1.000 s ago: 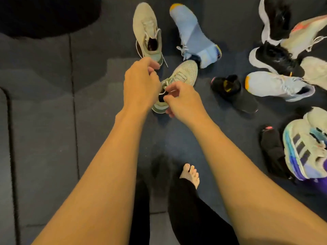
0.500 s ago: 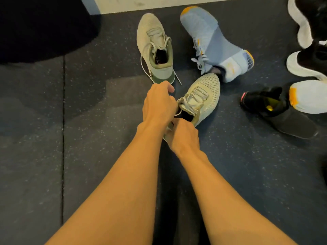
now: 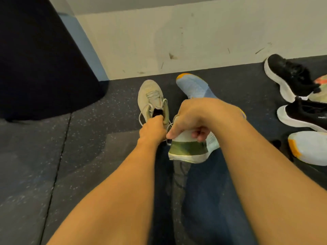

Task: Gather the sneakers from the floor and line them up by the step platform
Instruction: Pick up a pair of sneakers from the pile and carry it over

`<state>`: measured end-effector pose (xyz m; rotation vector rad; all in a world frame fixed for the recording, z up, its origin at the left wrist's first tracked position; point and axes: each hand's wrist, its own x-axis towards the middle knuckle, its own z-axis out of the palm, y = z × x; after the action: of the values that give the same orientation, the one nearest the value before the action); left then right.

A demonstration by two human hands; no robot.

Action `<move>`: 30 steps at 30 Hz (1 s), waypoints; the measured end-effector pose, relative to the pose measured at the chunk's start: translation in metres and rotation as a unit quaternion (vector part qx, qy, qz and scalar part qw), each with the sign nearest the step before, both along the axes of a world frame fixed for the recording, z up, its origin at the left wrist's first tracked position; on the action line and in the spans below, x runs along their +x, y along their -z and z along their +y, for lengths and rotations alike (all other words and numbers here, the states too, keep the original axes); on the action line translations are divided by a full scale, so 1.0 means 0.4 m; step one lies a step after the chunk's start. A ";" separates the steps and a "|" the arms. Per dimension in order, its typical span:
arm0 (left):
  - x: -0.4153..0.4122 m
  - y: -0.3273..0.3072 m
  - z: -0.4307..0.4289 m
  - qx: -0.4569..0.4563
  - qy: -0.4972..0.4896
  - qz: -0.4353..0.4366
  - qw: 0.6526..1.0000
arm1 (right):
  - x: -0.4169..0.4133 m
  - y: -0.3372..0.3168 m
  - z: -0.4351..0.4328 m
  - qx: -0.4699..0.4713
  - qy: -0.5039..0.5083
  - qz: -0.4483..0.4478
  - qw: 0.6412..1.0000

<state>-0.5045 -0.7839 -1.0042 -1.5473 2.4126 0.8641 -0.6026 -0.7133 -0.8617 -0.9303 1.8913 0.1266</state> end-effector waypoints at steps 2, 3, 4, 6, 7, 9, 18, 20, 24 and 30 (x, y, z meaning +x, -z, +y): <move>0.003 -0.013 -0.008 -0.017 -0.039 0.008 0.999 | 0.020 0.013 -0.013 -0.002 -0.008 0.003 1.000; 0.008 -0.030 -0.011 -0.021 -0.052 0.025 0.998 | 0.031 0.017 -0.015 -0.014 -0.011 0.008 1.000; 0.019 -0.056 -0.012 -0.019 -0.065 0.043 0.997 | 0.041 0.019 -0.009 -0.030 -0.008 0.016 0.999; 0.057 -0.124 -0.003 0.004 -0.086 0.056 0.995 | 0.056 0.017 0.025 -0.057 0.017 0.031 0.998; 0.089 -0.159 0.011 0.027 -0.089 0.053 0.994 | 0.066 0.011 0.053 -0.060 0.039 0.032 0.997; 0.158 -0.224 0.064 0.072 -0.099 0.051 0.991 | 0.085 -0.020 0.124 -0.048 0.086 0.038 0.994; 0.322 -0.681 0.421 0.012 -0.034 -0.002 0.999 | 0.209 -0.465 0.375 -0.111 0.018 0.144 0.983; 0.309 -0.842 0.427 -0.017 -0.011 0.003 1.000 | 0.215 -0.631 0.381 -0.143 0.008 0.165 0.976; 0.242 -1.210 0.396 -0.109 -0.005 0.048 0.993 | 0.180 -0.989 0.362 -0.237 0.014 0.204 0.950; 0.153 -1.774 0.316 -0.276 0.034 0.121 0.953 | 0.096 -1.498 0.349 -0.400 -0.011 0.290 0.869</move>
<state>-0.4431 -0.6576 -0.2948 -1.5746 3.0576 0.3948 -0.5641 -0.5737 -0.2624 -1.5975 2.5531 -0.4560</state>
